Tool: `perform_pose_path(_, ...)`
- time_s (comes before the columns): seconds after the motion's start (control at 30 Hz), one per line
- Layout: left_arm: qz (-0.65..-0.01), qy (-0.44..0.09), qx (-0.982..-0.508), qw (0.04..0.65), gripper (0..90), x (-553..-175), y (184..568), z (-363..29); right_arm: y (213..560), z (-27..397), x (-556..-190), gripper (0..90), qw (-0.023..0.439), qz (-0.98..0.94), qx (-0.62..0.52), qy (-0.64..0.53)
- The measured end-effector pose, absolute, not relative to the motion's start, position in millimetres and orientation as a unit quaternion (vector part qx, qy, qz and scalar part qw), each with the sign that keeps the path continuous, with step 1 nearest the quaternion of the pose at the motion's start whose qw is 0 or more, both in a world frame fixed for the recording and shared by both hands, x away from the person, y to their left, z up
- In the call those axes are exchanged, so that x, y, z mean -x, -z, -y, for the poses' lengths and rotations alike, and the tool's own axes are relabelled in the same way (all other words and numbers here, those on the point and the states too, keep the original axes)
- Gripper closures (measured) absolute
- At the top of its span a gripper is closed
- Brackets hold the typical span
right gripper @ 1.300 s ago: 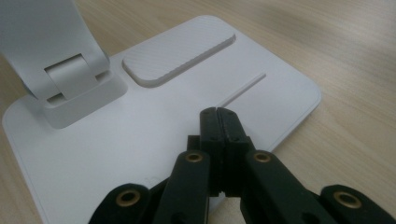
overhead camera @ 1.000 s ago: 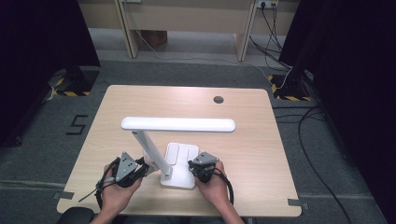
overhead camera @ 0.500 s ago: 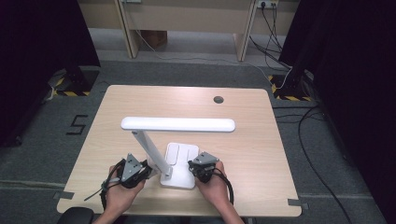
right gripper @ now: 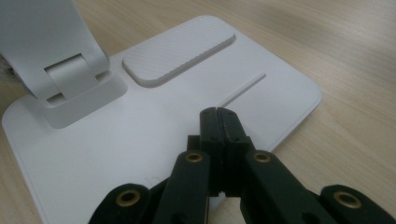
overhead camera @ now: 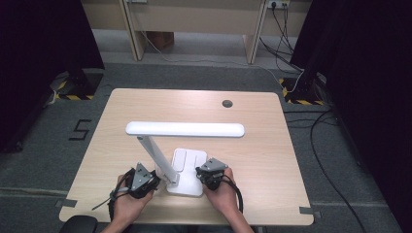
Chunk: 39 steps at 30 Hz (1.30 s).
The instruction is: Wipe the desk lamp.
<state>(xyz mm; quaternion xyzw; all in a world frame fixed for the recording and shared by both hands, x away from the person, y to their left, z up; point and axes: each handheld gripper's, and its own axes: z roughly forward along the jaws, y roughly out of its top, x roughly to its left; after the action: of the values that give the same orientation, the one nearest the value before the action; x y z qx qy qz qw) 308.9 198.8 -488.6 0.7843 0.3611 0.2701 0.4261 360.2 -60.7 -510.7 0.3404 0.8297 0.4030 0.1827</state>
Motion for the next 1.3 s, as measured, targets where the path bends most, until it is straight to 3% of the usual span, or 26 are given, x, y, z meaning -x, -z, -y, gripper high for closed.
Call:
perform_pose_path(0.97,-0.358,-0.247,-0.793,0.428,82.0,-300.1,491.7,-207.8,510.0,59.4,-359.4,90.0,0.183,-0.832,-0.339,-0.4)
perform_pose_path(1.1,-0.362,-0.246,-0.787,0.434,82.1,-296.8,489.4,-214.0,510.1,59.4,-356.8,83.4,0.192,-0.828,-0.345,-0.397)
perform_pose_path(1.3,-0.365,-0.248,-0.782,0.441,82.1,-293.4,485.2,-220.0,506.8,59.9,-355.8,58.5,0.201,-0.823,-0.366,-0.385)
